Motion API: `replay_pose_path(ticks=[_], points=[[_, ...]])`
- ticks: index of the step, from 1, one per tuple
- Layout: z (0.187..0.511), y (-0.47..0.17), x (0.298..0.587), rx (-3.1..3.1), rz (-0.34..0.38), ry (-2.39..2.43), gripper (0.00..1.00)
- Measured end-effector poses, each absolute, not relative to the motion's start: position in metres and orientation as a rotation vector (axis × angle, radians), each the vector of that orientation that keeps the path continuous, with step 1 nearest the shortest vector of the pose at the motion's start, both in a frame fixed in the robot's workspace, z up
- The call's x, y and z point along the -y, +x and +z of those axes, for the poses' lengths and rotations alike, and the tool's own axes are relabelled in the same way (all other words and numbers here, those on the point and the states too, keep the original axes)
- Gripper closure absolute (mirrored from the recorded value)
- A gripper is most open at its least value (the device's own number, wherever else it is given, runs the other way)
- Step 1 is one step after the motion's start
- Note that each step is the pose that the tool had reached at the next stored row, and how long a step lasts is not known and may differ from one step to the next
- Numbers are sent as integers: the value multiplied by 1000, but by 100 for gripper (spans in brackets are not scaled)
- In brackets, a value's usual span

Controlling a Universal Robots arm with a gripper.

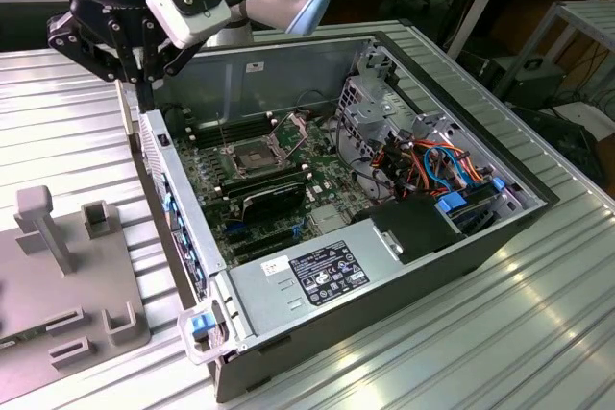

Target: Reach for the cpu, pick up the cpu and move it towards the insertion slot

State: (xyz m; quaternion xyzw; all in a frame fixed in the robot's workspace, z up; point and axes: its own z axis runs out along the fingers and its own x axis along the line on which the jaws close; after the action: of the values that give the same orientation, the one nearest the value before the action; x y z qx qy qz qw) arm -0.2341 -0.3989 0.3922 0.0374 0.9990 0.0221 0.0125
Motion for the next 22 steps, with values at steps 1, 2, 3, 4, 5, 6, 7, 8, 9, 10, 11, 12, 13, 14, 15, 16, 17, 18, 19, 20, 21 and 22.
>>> replay_pose_path(ticks=[1, 2, 3, 4, 5, 6, 7, 8, 9, 10, 11, 12, 13, 14, 15, 16, 17, 18, 19, 20, 21, 22], points=[[392, -236, 399, -3114, 69, 117, 89], [392, -239, 399, -3114, 69, 117, 89], [392, -242, 399, -3114, 69, 117, 89], [392, -245, 399, -3114, 69, 117, 89], [392, -247, 399, -3114, 69, 117, 89], [392, -250, 399, -3114, 69, 116, 89], [392, -252, 399, -3114, 69, 116, 89], [392, -255, 399, -3114, 69, 117, 89], [392, -257, 399, -3114, 69, 117, 89], [392, -260, 399, -3114, 69, 117, 89], [392, -265, 399, -3114, 69, 117, 89], [392, -269, 399, -3114, 69, 116, 89], [392, -274, 399, -3114, 69, 117, 89], [392, -277, 399, -3114, 69, 117, 89], [392, -281, 399, -3114, 69, 117, 89], [392, -287, 399, -3114, 69, 117, 89], [392, -291, 399, -3114, 69, 116, 89], [392, -295, 399, -3114, 69, 116, 89], [392, -301, 399, -3114, 69, 117, 89], [392, -305, 400, -3114, 69, 117, 89], [392, -308, 401, -3114, 69, 117, 89], [391, -312, 401, -3114, 69, 117, 89]])
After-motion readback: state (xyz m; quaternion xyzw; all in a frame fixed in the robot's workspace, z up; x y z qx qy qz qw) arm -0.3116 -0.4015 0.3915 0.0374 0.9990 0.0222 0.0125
